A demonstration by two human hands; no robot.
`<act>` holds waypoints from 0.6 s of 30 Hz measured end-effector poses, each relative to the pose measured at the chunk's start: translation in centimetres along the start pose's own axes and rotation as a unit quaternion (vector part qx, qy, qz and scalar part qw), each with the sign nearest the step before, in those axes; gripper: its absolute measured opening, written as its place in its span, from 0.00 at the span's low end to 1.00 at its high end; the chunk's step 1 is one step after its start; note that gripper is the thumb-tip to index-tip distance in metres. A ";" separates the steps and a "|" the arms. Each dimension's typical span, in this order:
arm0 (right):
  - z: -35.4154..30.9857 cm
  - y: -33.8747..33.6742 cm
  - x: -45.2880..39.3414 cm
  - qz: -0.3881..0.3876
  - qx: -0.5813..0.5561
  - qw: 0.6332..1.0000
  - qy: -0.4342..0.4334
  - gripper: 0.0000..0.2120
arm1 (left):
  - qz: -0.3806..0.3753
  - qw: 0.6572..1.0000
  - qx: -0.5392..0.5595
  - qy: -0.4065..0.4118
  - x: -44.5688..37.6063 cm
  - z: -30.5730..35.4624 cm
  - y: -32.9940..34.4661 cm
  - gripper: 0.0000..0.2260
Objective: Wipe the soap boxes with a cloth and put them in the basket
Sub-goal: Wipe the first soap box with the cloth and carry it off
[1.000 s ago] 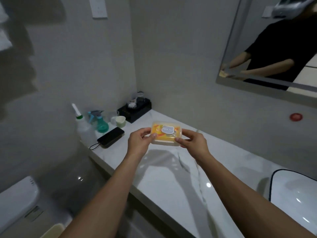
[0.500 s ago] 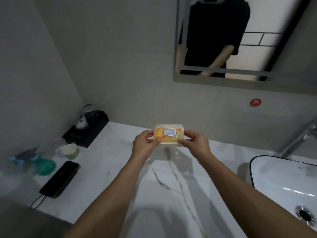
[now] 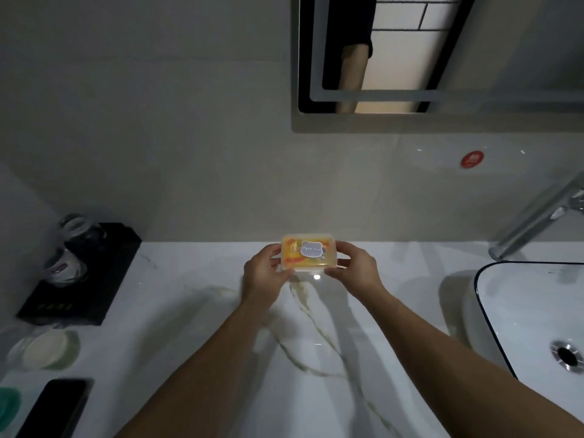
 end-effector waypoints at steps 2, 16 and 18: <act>1.2 0.8 -1.4 0.003 0.015 1.000 -0.001 0.28 | 0.002 1.000 -0.014 -0.016 -1.1 -1.1 0.8 0.22; 7.0 3.7 -9.1 0.003 0.110 0.994 -0.002 0.25 | 0.009 0.991 -0.123 -0.047 -7.0 -5.6 6.4 0.11; 7.4 3.8 -9.6 0.006 0.103 0.995 -0.003 0.25 | 0.010 0.985 -0.168 -0.020 -7.7 -5.8 6.7 0.10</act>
Point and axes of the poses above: each hand's wrist, its own x-axis away from the middle knuckle, its own y-axis out of the palm, z = x × y, the point moved 2 cm from there along -x, towards the middle knuckle, and after that the axes turned 3 degrees about z, right-handed, at the moved point
